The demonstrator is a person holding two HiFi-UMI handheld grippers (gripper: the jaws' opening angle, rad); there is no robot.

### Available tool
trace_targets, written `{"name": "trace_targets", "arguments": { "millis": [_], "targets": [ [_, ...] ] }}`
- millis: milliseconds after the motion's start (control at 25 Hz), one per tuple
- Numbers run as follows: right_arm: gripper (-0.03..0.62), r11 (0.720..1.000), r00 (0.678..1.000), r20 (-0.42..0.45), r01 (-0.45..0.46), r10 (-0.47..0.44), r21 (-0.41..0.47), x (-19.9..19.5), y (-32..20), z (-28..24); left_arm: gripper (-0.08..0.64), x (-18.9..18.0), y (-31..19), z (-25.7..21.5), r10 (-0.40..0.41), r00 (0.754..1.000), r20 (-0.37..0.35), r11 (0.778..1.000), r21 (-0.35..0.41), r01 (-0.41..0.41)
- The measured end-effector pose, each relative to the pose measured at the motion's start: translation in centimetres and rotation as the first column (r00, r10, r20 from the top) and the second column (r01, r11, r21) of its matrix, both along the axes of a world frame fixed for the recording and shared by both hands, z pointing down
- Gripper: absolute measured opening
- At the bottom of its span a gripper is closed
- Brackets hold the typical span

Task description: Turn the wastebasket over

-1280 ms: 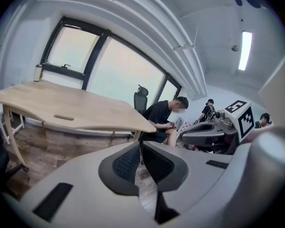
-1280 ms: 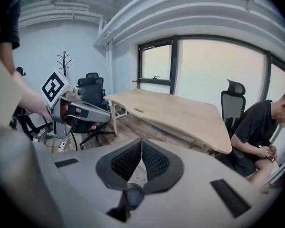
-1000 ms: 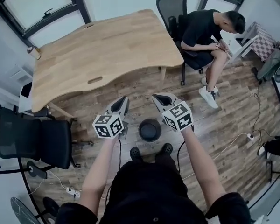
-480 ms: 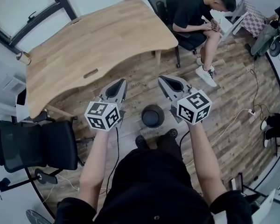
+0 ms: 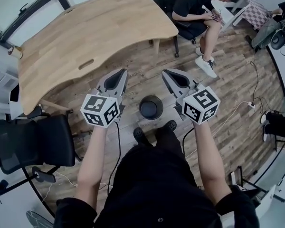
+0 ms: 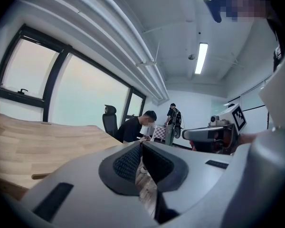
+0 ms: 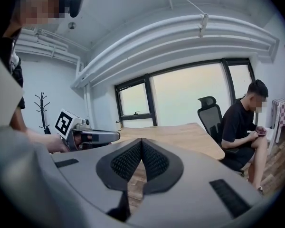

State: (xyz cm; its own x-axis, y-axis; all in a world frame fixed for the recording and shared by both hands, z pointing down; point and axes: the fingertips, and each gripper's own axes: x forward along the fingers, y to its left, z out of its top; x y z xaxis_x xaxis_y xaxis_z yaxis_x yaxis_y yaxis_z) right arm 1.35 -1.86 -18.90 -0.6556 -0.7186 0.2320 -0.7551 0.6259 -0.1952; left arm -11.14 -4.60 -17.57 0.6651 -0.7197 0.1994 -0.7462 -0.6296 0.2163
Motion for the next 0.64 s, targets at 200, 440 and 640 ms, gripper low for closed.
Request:
{"name": "trace_targets", "arguments": {
  "millis": [200, 440, 640],
  "targets": [
    [0.032, 1.000, 0.999, -0.031, 0.014, -0.014, 0.002, -0.5, 0.2, 0.0, 0.029, -0.5, 0.3, 0.5, -0.015, 1.000, -0.010, 1.000, -0.015, 0.015],
    [0.032, 1.000, 0.999, -0.047, 0.012, -0.012, 0.002, -0.5, 0.6, 0.2, 0.029, -0.6, 0.9, 1.0, -0.022, 1.000, -0.012, 0.999, -0.029, 0.022],
    [0.032, 1.000, 0.999, -0.047, 0.006, -0.006, 0.007, -0.6, 0.9, 0.1, 0.028, -0.6, 1.2, 1.3, -0.022, 1.000, -0.009, 0.999, -0.033, 0.021]
  ]
}}
